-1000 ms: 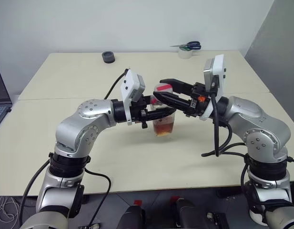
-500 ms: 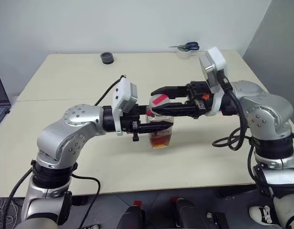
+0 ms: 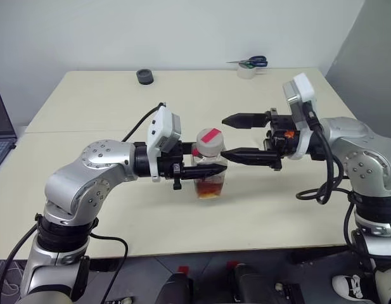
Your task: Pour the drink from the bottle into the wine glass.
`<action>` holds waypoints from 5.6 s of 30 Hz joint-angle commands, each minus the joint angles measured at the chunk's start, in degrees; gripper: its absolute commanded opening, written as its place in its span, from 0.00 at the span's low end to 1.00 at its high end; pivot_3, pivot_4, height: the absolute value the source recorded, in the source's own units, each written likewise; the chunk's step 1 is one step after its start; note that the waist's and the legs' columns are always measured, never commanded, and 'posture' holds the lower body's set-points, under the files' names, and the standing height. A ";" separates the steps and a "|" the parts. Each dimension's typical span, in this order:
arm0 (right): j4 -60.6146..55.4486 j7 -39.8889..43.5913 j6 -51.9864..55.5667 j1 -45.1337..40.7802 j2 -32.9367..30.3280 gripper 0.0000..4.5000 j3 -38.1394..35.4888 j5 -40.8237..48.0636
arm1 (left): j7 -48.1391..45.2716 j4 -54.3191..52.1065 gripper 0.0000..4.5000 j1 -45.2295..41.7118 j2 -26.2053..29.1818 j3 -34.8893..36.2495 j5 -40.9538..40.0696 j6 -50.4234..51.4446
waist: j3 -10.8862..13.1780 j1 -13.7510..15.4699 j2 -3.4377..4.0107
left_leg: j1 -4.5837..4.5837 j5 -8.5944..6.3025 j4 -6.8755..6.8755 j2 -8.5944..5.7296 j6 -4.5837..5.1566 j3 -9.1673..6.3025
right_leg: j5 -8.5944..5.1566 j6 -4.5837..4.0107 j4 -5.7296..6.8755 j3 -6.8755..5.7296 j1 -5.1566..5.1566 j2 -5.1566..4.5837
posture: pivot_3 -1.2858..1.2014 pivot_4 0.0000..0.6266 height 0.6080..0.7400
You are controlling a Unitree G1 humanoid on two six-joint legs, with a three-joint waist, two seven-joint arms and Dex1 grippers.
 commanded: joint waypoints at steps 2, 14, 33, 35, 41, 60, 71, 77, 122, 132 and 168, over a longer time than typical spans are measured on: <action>-7.18 -9.99 0.54 1.64 2.59 0.99 -2.21 0.90 | 0.78 3.70 0.41 0.11 -1.36 -0.49 4.68 -5.52 | 0.00 -0.08 0.00 | 0.02 0.01 -0.01 0.00 -0.01 0.02 | 0.00 0.00 0.00 -0.01 0.00 0.02 | 0.52 0.24 1.00; -12.15 -25.16 0.90 2.99 11.19 0.99 2.00 -1.47 | 0.15 4.56 0.41 -1.78 -3.94 -2.20 5.66 -5.78 | 0.00 0.02 0.00 | 0.00 0.01 0.01 -0.02 -0.02 -0.02 | 0.00 0.00 -0.01 0.00 0.02 0.00 | 0.52 0.24 1.00; -11.66 -26.17 -0.43 4.79 11.59 0.41 3.04 -1.75 | -0.98 5.23 0.41 -3.07 -3.83 -2.21 5.81 -5.52 | 0.00 -0.02 0.00 | 0.01 0.00 0.01 -0.02 0.00 -0.01 | 0.00 0.01 -0.02 -0.02 0.02 0.06 | 0.52 0.24 1.00; -11.66 -26.11 -0.49 4.88 11.52 0.41 2.97 -1.71 | -0.99 5.18 0.41 -3.02 -3.84 -2.24 5.79 -5.52 | 0.00 -0.02 0.00 | 0.01 0.00 0.01 -0.02 0.00 -0.01 | 0.00 0.01 -0.02 -0.03 0.02 0.07 | 0.52 0.24 1.00; -11.10 -22.99 -1.44 4.60 9.53 0.41 3.88 -2.48 | -1.48 3.28 0.41 -1.80 -3.11 -2.05 4.71 -4.63 | 0.00 -0.03 0.00 | 0.01 0.00 0.01 -0.02 0.00 0.00 | 0.00 0.01 -0.02 -0.02 0.02 0.07 | 0.52 0.24 1.00; 27.10 21.49 -11.00 -19.70 2.55 0.41 11.15 -7.71 | -3.28 -6.12 0.41 -3.85 3.69 2.56 -8.09 4.32 | 0.14 0.04 0.08 | 0.04 -0.10 0.02 0.00 0.18 -0.04 | -0.01 0.00 -0.11 -0.07 0.10 0.20 | 0.52 0.24 1.00; 4.83 5.36 5.35 -4.65 -4.56 1.00 -2.81 4.50 | 2.19 -3.29 0.41 -3.61 0.75 2.71 -5.62 3.16 | 0.19 0.08 0.11 | -0.06 -0.05 -0.01 -0.02 0.06 -0.07 | -0.01 0.01 -0.17 0.02 0.06 -0.08 | 0.52 0.24 1.00; -4.15 -8.98 8.24 -2.58 1.33 1.00 -6.17 10.01 | 1.57 -0.32 0.41 -4.61 -0.32 1.10 -3.15 1.20 | 0.19 -0.02 0.11 | 0.02 -0.05 -0.01 0.00 0.06 -0.05 | -0.01 0.01 -0.08 0.01 0.09 -0.02 | 0.52 0.24 1.00; 2.93 -15.12 0.04 -8.92 5.97 0.39 -3.90 4.82 | 0.07 1.26 0.41 -5.03 -1.93 -0.09 0.01 -0.59 | 0.20 -0.02 0.14 | 0.02 -0.05 0.02 -0.04 0.07 -0.02 | -0.01 0.01 -0.12 -0.04 0.10 0.00 | 0.52 0.24 1.00; 5.72 -18.63 -0.50 -6.36 5.34 0.39 -8.06 3.85 | -0.28 1.69 0.41 -4.80 -2.39 -0.22 0.41 -1.08 | 0.21 -0.11 0.13 | 0.02 -0.05 0.00 -0.01 0.06 0.02 | -0.01 0.01 -0.08 0.00 0.08 0.00 | 0.52 0.24 1.00; 7.06 -38.80 -24.66 36.64 15.13 0.99 -4.24 -34.82 | 0.12 2.37 0.41 -6.86 -3.32 -0.41 0.82 -0.71 | 0.23 -0.03 0.15 | 0.15 -0.06 0.02 -0.06 0.09 0.16 | -0.08 0.14 -0.03 0.14 0.18 0.29 | 0.52 0.24 1.00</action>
